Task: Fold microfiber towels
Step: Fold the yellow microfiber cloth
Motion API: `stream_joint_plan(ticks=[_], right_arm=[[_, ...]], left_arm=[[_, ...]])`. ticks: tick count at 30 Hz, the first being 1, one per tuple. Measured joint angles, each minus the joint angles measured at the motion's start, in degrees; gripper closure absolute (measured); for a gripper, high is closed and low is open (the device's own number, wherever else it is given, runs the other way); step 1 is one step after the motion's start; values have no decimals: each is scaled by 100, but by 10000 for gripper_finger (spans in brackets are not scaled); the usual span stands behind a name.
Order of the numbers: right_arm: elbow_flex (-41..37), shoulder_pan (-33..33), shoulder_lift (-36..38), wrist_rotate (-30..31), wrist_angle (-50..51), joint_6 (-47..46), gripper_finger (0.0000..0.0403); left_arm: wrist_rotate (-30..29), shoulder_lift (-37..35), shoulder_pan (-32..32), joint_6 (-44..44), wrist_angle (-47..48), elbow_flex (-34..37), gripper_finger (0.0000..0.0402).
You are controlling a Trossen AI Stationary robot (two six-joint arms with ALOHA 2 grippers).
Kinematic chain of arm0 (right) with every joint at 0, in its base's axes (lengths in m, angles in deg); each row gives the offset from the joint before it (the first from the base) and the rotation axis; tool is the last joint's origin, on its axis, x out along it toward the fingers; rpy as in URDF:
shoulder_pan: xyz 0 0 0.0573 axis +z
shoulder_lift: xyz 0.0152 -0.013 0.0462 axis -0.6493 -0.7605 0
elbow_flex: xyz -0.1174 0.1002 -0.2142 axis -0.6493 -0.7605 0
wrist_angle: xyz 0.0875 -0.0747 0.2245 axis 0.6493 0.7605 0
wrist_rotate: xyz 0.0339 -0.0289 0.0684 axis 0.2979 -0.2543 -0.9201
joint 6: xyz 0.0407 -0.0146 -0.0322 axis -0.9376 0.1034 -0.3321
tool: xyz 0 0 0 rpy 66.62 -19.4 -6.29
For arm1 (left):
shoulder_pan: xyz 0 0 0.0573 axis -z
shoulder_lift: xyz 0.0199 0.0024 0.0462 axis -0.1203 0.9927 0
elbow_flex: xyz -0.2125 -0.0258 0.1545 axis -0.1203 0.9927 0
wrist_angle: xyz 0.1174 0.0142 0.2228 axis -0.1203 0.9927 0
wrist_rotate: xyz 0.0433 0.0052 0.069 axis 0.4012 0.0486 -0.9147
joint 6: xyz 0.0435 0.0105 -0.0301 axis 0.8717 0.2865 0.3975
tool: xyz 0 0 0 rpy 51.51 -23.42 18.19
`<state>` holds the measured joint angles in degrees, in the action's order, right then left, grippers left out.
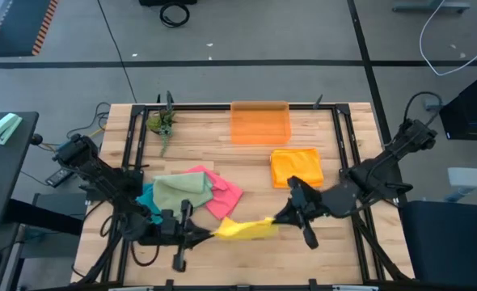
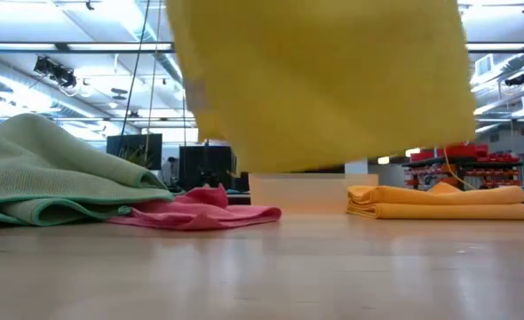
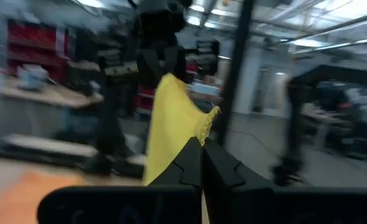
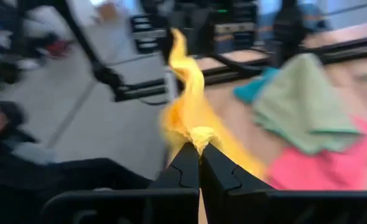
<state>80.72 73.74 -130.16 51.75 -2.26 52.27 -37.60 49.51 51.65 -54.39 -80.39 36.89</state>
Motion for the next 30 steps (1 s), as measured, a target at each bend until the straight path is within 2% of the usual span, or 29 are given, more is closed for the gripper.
stream_joint_plan(ticks=[5,11,14,16,18,21,24,27,30], right_arm=[[581,-459,0,310,1448,120,400],[654,-505,-2,600,2267,731,400],[519,-159,-30,625,2579,302,400],[261,271,-111,635,2583,-210,400],[-161,787,-286,622,2219,-754,400],[-977,1506,-820,621,872,-1478,400],[-1566,1921,-1679,722,-746,-2074,400],[-1683,2097,-2566,672,-1561,-2736,400],[-1480,2173,-3190,432,-1541,-3304,400]], left_arm=[[-12,0,-543,653,787,-436,397],[20,0,-971,1288,2036,-850,397],[631,-2,-1076,1265,2455,-907,397],[1467,99,-1087,470,2539,-826,397],[2072,513,-1026,-468,2403,-719,397],[2119,1695,-679,-1474,2064,-629,397],[2109,2919,-398,-2112,965,-752,397],[2105,3883,-262,-2501,578,-1006,397],[2080,4303,-261,-2733,538,-1305,397]])
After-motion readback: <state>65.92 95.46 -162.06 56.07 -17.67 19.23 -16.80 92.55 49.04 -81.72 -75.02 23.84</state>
